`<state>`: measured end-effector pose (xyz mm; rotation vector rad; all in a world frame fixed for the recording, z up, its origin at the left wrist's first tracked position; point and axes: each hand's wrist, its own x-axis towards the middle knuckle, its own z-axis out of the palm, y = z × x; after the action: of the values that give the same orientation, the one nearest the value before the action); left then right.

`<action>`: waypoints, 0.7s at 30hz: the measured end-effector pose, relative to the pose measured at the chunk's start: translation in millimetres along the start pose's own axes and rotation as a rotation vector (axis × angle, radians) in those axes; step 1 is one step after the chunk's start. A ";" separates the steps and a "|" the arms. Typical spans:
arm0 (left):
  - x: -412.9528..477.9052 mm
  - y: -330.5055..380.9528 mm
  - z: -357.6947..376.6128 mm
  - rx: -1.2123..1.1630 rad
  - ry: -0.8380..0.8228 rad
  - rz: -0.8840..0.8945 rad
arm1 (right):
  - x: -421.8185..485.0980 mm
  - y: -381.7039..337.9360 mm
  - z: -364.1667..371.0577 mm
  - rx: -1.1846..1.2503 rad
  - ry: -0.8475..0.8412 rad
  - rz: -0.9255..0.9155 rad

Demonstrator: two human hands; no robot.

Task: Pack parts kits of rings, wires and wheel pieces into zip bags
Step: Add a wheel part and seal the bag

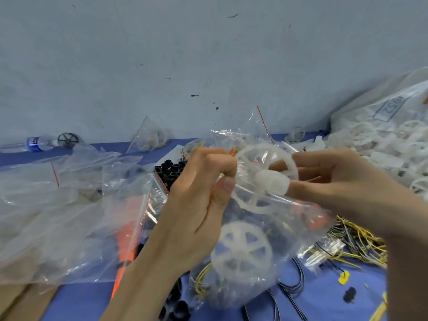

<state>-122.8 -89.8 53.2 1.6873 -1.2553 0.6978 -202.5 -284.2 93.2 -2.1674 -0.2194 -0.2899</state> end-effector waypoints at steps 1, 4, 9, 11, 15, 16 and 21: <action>0.0 0.5 -0.2 0.007 0.003 0.004 | -0.2 -0.7 -0.6 0.008 0.039 -0.009; 0.3 -0.2 -2.9 0.030 0.043 0.003 | -1.6 -4.6 -0.3 0.006 0.149 -0.063; -1.5 -2.8 -8.2 0.010 0.061 -0.038 | -6.9 -14.4 2.3 -0.073 0.182 -0.172; -2.0 -3.8 -8.5 0.015 0.062 -0.043 | -7.7 -15.8 2.5 -0.126 0.252 -0.153; -1.2 -4.0 -9.0 0.025 0.047 -0.049 | -7.1 -17.2 0.1 -0.172 0.292 -0.130; -1.3 -4.0 -9.1 0.026 0.042 -0.063 | -7.0 -17.2 -0.4 -0.187 0.282 -0.137; -0.6 -10.0 -17.6 -0.085 0.069 -0.188 | -5.9 -8.7 -5.3 -0.294 0.202 -0.120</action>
<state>-112.3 -72.9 57.2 1.6711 -1.0479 0.5769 -211.1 -283.9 101.2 -2.3974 -0.2021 -0.6409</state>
